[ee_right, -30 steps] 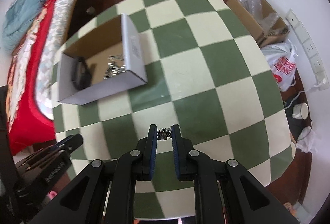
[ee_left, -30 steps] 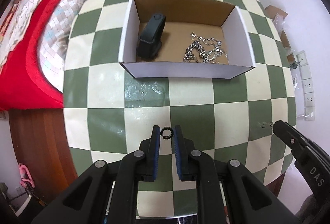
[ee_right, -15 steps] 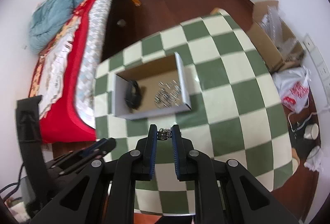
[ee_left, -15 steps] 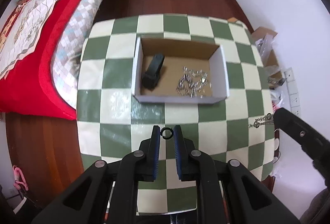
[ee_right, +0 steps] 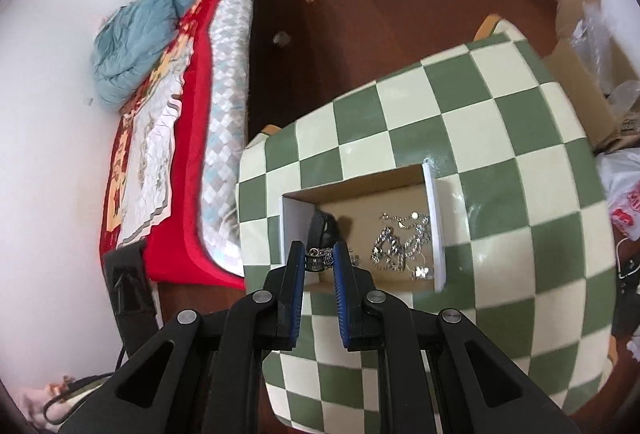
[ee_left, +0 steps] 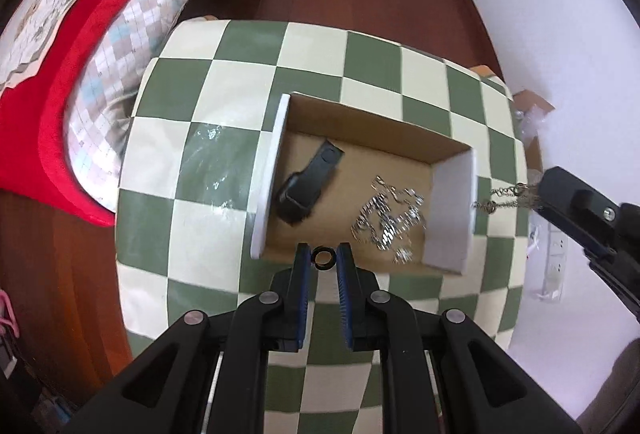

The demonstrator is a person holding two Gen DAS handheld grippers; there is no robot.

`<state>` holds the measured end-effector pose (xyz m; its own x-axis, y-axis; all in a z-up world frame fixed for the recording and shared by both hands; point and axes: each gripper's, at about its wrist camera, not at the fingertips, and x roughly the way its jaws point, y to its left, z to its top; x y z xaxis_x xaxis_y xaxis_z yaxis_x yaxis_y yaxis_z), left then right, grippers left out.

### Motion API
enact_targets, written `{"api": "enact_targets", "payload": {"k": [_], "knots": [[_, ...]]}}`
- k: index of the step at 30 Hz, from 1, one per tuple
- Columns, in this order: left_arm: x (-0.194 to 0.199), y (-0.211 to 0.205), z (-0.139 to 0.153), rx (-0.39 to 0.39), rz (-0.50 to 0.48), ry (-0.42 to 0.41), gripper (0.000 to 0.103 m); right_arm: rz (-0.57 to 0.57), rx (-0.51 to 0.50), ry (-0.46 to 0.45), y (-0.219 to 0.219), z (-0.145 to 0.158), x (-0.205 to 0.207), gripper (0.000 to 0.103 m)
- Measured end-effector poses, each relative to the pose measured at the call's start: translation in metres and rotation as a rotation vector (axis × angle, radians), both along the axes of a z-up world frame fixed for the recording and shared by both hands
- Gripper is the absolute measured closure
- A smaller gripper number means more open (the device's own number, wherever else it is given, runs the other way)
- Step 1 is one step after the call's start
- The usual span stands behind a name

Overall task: Organize jewelry
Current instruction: 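Open both grippers over the box to drop the chain and ring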

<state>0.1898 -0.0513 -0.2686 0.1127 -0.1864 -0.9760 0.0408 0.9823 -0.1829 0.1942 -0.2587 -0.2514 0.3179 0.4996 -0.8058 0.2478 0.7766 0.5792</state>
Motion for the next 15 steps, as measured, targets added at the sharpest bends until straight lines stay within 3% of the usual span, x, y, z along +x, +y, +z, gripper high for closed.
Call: {"api": "enact_targets", "payload": {"k": [15], "knots": [[0.027, -0.008, -0.044, 0.012, 0.028, 0.078, 0.092, 0.014, 0.063, 0.190, -0.009, -0.095, 0.059, 0.087]]}}
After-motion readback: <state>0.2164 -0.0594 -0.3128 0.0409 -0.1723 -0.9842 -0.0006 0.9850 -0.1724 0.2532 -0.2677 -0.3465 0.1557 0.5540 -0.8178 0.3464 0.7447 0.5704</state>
